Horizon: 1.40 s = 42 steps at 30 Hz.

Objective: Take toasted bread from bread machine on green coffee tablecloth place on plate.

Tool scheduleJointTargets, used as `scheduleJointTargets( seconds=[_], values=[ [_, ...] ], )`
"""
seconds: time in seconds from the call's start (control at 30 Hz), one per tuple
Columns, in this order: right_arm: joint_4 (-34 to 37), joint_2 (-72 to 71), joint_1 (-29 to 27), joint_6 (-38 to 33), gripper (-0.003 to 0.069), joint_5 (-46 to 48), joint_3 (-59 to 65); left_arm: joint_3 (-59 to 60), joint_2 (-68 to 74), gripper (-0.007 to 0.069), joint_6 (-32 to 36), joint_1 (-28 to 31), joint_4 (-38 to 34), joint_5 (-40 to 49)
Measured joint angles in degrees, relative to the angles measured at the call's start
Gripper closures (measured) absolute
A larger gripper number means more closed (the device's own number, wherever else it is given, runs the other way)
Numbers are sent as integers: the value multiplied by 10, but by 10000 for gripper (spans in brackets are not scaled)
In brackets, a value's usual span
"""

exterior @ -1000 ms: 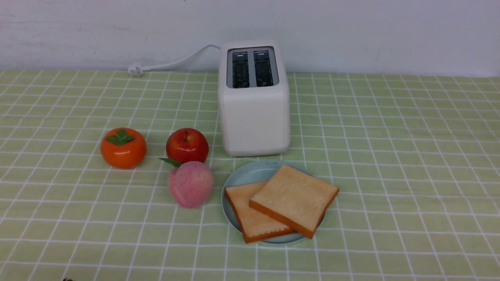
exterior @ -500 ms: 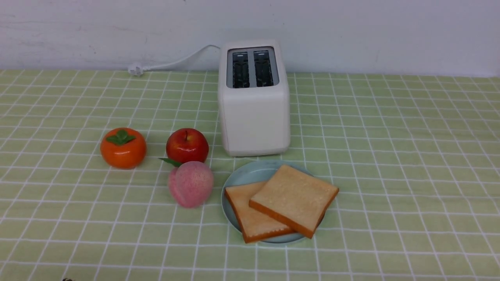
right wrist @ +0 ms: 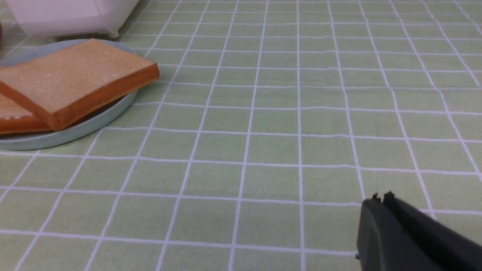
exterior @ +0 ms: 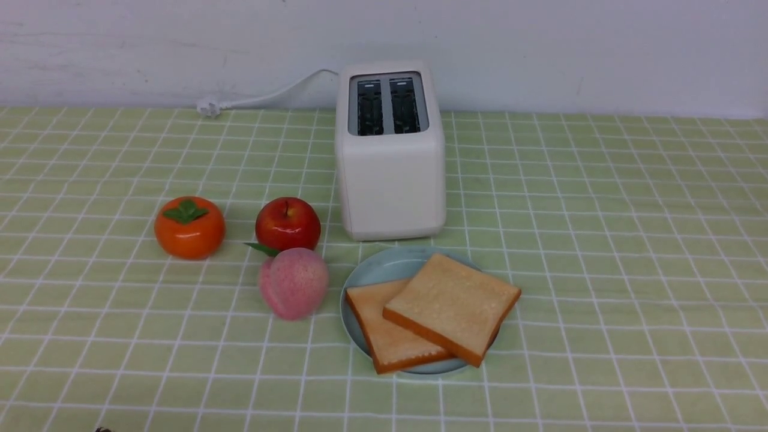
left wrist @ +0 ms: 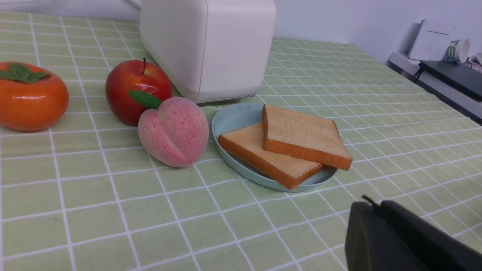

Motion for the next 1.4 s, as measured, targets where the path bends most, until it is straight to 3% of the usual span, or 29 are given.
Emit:
scheduleJointTargets(
  seconds=[0.77,0.87,1.07,1.23,1.4],
  values=[
    [0,0,0,0,662,0,0,14,-3,586,-4,6,9,-10],
    [0,0,0,0,659,0,0,34,-13,633,-58,62,51,-38],
    [0,0,0,0,655,0,0,84,-62,638,-166,165,160,-45],
    [0,0,0,0,654,1,0,93,-65,638,-231,191,181,59],
    [0,0,-1,0,649,1,0,93,-65,638,-288,191,183,69]
  ],
)
